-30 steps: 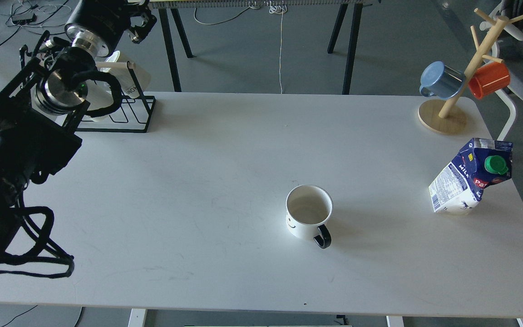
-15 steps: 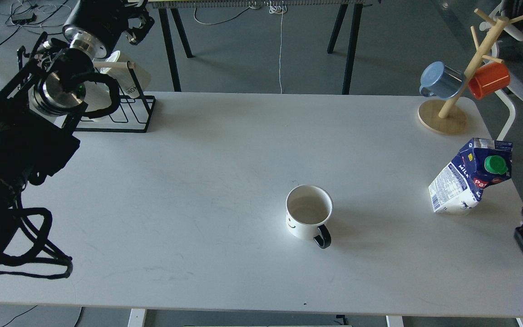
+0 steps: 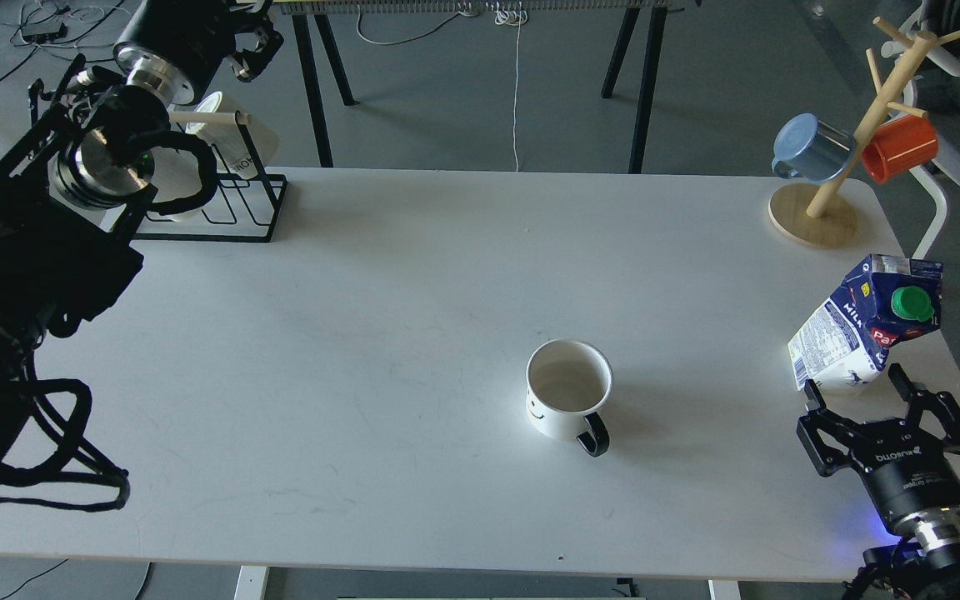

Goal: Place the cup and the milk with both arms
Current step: 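Grasp the white-and-blue milk carton with the right gripper, then carry the milk carton with the right gripper next to the white mug, set down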

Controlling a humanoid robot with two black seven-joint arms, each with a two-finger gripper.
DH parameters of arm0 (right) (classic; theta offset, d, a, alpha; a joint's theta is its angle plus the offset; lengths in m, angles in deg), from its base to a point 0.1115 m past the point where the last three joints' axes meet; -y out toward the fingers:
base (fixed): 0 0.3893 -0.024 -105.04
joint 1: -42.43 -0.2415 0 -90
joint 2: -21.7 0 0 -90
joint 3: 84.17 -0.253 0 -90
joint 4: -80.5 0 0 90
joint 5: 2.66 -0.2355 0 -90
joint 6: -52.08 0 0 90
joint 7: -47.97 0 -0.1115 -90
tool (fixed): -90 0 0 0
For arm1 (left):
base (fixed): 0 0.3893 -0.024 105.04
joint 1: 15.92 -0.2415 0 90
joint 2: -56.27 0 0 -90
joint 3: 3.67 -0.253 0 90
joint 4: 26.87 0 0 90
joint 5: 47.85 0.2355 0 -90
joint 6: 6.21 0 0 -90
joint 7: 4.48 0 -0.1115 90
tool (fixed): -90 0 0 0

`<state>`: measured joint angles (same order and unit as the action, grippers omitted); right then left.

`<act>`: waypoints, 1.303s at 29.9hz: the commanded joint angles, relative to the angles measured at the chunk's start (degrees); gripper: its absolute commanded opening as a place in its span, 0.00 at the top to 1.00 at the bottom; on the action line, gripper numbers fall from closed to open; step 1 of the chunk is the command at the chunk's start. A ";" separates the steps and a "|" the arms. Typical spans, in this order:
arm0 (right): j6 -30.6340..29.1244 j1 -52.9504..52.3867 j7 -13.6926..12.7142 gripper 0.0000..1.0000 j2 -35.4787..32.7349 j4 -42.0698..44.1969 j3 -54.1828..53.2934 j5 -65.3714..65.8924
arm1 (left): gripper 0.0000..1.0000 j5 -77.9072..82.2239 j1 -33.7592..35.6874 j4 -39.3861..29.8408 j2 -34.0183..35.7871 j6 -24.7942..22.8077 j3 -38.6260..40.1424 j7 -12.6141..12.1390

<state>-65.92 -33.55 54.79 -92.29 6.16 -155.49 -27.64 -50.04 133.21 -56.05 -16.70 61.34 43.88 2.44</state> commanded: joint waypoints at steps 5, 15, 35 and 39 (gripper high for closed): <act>0.00 -1.45 0.56 0.03 0.08 0.08 -2.50 0.02 | 0.00 -0.01 -0.07 0.01 1.08 -0.05 0.00 -0.06; 0.00 -3.65 0.56 0.17 0.08 1.74 -3.65 0.02 | 0.00 0.08 0.02 0.01 1.43 0.12 0.00 -0.06; 0.00 -6.29 0.39 0.95 0.70 -0.78 -3.12 -0.33 | 0.00 0.08 0.19 0.01 1.78 0.30 0.00 -0.06; 0.00 -4.88 0.13 0.95 0.87 -7.38 -1.64 0.10 | 0.00 0.08 0.19 0.01 1.78 0.39 0.00 -0.06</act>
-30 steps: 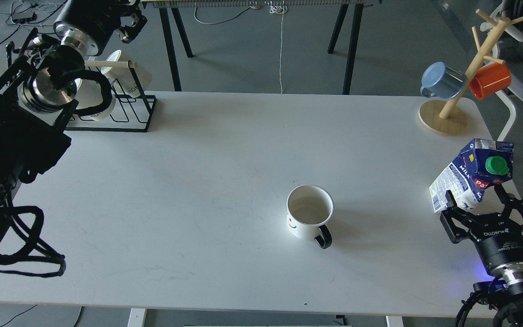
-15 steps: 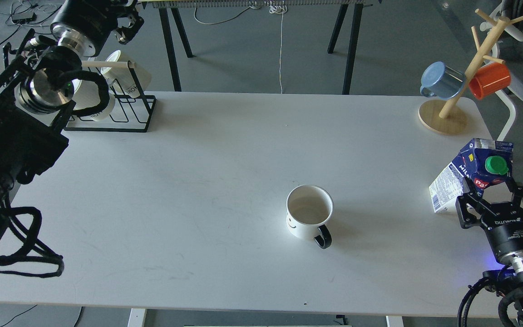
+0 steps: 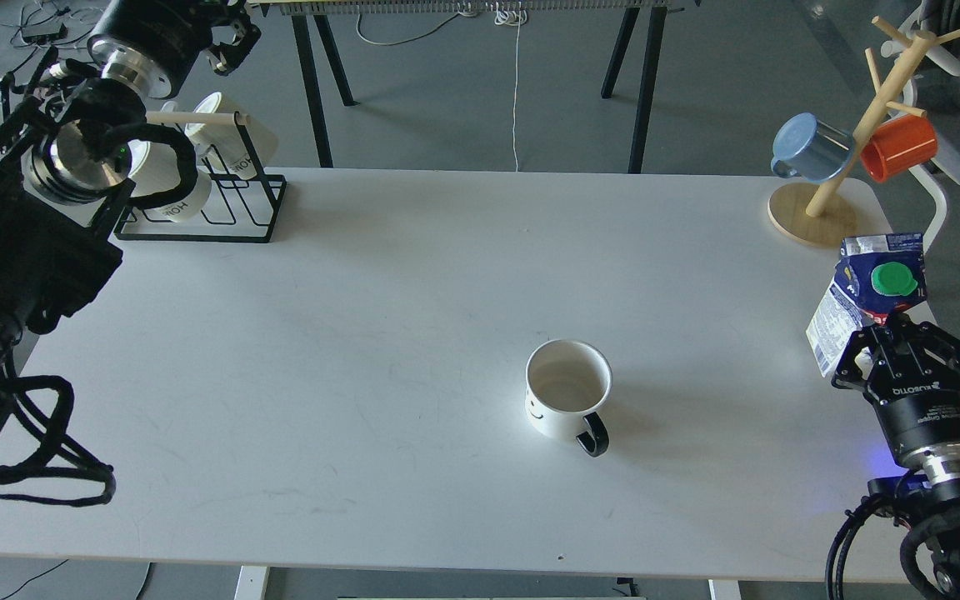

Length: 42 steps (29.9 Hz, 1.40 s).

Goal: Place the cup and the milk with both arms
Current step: 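Carry the milk carton with the right gripper next to the white mug, set down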

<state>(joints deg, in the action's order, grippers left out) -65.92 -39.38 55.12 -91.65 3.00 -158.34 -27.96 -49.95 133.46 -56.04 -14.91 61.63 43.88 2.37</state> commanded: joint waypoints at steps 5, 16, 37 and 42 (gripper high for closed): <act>0.00 1.03 -0.47 0.95 4.17 -7.75 9.73 1.56 | 0.00 0.08 -0.32 0.08 -0.01 0.18 -0.09 -0.09; 0.00 3.40 -0.47 0.94 10.51 -6.87 17.04 3.41 | 0.00 0.17 -0.50 0.08 -0.36 0.18 -0.09 -0.09; 0.00 1.56 -1.44 0.92 14.11 -5.91 20.46 3.50 | 0.00 0.26 -0.58 0.08 -0.62 0.18 -0.09 -0.09; 0.00 2.00 -1.26 0.82 14.11 -5.91 19.94 3.58 | 0.01 0.26 -0.67 0.08 -0.71 0.18 -0.09 -0.09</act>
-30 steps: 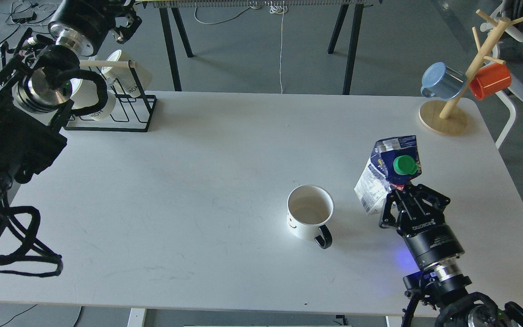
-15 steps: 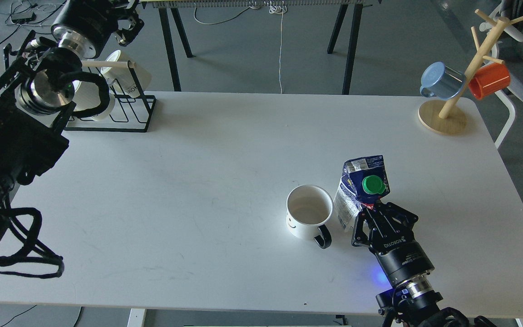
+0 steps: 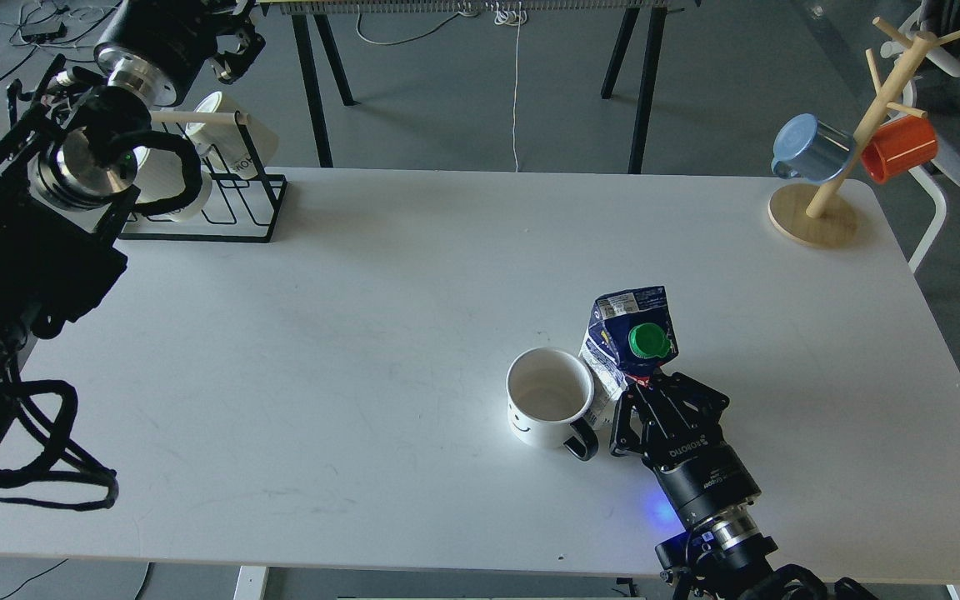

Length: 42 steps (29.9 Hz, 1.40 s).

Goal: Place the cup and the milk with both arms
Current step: 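Carry the milk carton with the right gripper next to the white mug, set down, then open the right gripper and pull it back from the carton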

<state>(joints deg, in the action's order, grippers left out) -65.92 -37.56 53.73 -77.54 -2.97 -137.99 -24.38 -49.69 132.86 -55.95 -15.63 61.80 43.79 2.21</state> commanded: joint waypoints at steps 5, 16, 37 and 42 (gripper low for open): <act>0.00 -0.08 0.57 0.36 -0.08 0.07 -0.67 0.01 | 0.00 -0.01 0.01 0.00 0.00 0.02 0.00 0.08; 0.00 1.76 0.57 0.04 -0.43 -0.37 -0.41 0.19 | 0.00 -0.01 -0.07 0.00 0.27 0.02 0.00 -0.01; 0.00 16.09 0.57 0.03 -18.87 -15.22 -19.80 14.60 | 0.00 -0.53 -0.42 0.00 0.88 -0.24 0.27 0.51; 0.00 11.54 0.57 0.03 -21.52 -13.47 -31.24 15.13 | 0.00 -0.88 -0.60 0.00 0.88 -0.33 0.88 0.43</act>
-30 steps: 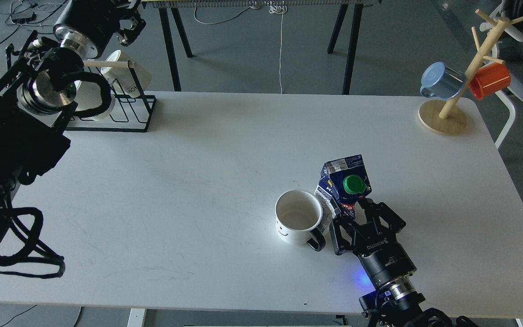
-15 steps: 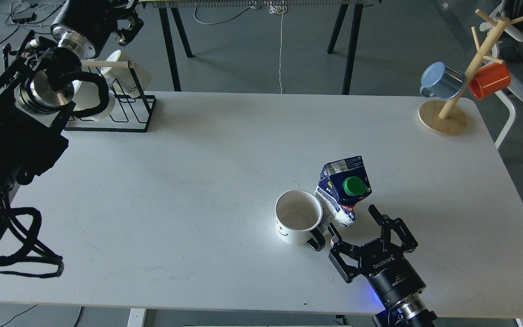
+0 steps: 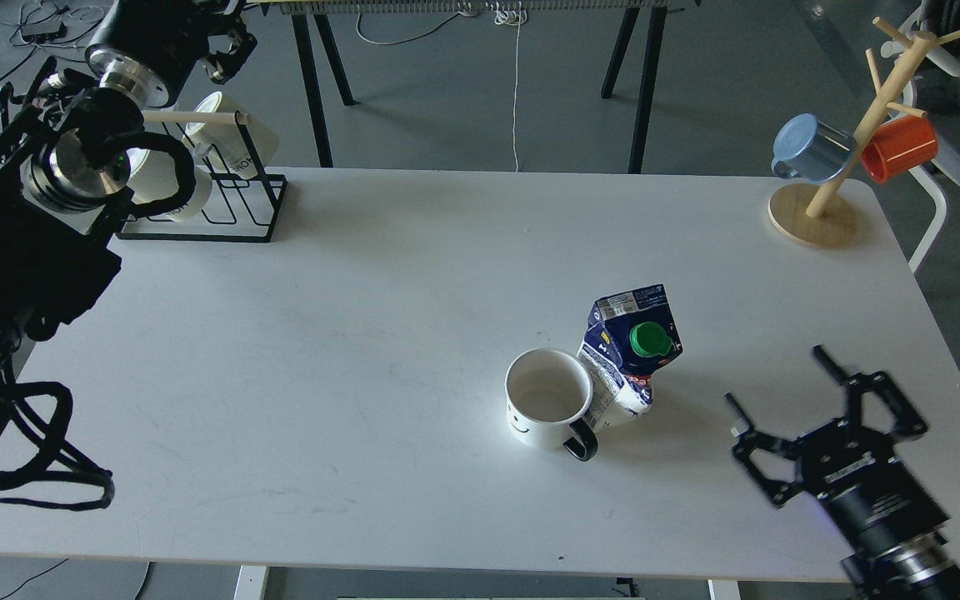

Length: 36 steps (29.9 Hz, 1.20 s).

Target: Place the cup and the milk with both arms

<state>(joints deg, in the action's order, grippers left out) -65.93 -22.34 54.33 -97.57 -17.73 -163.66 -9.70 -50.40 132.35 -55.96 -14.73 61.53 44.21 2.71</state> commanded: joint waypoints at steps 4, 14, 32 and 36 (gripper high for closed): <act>0.01 -16.67 0.15 0.01 -8.77 9.08 -5.86 0.10 | 0.00 -1.39 -0.87 0.00 -0.62 -0.15 1.07 -0.16; 0.01 -58.26 2.52 0.01 -9.33 38.88 11.19 0.01 | 0.00 -5.97 -4.57 0.00 -1.94 -0.86 7.92 -0.42; 0.01 -90.27 1.82 0.01 9.75 79.76 22.97 -0.08 | 0.00 -7.46 -5.89 -0.88 -3.17 -1.56 13.46 -0.42; 0.01 -91.24 1.91 0.01 9.85 80.65 23.06 -0.08 | 0.00 -7.55 -6.24 -0.88 -3.70 -2.61 13.90 -0.33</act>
<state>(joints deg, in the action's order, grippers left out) -65.92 -112.95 56.15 -87.81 62.30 -140.74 -9.79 -57.94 126.29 -56.82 -17.99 59.57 57.78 2.29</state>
